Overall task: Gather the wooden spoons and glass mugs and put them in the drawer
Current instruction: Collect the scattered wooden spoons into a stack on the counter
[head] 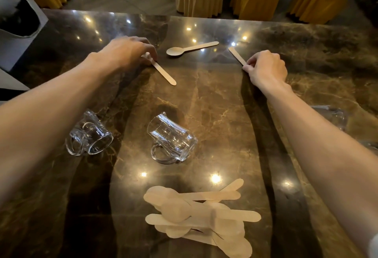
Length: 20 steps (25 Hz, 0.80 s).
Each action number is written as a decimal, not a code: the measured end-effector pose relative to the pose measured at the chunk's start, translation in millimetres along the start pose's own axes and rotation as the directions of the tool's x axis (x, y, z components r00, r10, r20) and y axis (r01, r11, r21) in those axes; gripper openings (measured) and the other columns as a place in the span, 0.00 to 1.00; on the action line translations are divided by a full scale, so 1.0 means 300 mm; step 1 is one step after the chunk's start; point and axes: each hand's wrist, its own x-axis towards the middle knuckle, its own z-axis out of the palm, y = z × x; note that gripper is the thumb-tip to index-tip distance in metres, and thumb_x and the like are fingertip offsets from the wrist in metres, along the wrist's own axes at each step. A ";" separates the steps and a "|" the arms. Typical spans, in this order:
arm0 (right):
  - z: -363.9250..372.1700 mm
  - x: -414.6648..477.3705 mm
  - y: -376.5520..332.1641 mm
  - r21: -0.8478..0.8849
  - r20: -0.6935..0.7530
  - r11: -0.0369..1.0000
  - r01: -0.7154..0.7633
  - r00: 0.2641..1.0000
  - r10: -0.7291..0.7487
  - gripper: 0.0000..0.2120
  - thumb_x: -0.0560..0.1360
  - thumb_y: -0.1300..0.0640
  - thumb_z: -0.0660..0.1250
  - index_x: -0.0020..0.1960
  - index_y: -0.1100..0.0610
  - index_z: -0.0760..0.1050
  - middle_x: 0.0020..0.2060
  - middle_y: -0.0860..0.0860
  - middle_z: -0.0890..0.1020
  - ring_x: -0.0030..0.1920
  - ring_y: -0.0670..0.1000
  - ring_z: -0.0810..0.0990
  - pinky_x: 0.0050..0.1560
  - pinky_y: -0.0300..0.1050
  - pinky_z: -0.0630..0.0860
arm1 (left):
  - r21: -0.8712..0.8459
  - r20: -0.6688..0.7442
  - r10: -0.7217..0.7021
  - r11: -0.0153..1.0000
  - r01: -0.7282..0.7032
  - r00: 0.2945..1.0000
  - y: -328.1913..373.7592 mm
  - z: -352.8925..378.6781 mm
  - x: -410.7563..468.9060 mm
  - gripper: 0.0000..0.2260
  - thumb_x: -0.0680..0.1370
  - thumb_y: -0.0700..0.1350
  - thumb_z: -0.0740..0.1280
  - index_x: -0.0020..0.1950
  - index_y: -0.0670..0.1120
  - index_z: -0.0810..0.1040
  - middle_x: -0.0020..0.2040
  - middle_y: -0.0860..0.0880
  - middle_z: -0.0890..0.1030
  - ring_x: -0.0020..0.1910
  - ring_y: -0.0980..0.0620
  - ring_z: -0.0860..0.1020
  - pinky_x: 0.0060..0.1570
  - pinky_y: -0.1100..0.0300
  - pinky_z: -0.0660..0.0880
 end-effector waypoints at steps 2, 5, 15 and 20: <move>0.001 -0.002 -0.004 0.012 0.013 1.000 0.013 1.000 -0.013 0.10 0.75 0.54 0.67 0.54 0.58 0.80 0.48 0.55 0.83 0.41 0.49 0.74 0.41 0.43 0.71 | -0.005 0.003 0.007 1.000 -0.007 1.000 0.000 0.001 -0.004 0.18 0.74 0.39 0.69 0.62 0.49 0.75 0.65 0.44 0.72 0.63 0.41 0.71 0.56 0.44 0.73; 0.003 -0.011 -0.005 0.018 0.016 0.999 0.040 0.999 -0.040 0.11 0.76 0.55 0.66 0.55 0.58 0.80 0.49 0.55 0.82 0.46 0.51 0.78 0.48 0.46 0.75 | 0.005 0.022 0.022 1.000 -0.022 1.000 0.004 -0.007 -0.004 0.20 0.72 0.38 0.70 0.63 0.48 0.74 0.67 0.44 0.71 0.67 0.42 0.68 0.62 0.43 0.69; -0.051 -0.058 -0.025 0.137 -0.065 0.977 0.162 0.986 -0.154 0.11 0.77 0.56 0.65 0.56 0.59 0.78 0.51 0.56 0.81 0.44 0.46 0.74 0.45 0.39 0.72 | -0.100 -0.267 0.114 0.984 -0.145 0.957 0.065 -0.049 -0.085 0.12 0.77 0.49 0.62 0.58 0.47 0.75 0.57 0.42 0.79 0.58 0.41 0.76 0.58 0.45 0.70; -0.145 -0.128 -0.059 0.185 -0.100 0.951 0.249 0.967 -0.234 0.11 0.76 0.57 0.65 0.57 0.59 0.78 0.52 0.55 0.81 0.46 0.45 0.73 0.45 0.37 0.70 | -0.123 -0.376 0.162 0.967 -0.223 0.912 0.141 -0.121 -0.171 0.11 0.77 0.48 0.63 0.58 0.47 0.76 0.56 0.43 0.80 0.56 0.42 0.76 0.55 0.48 0.70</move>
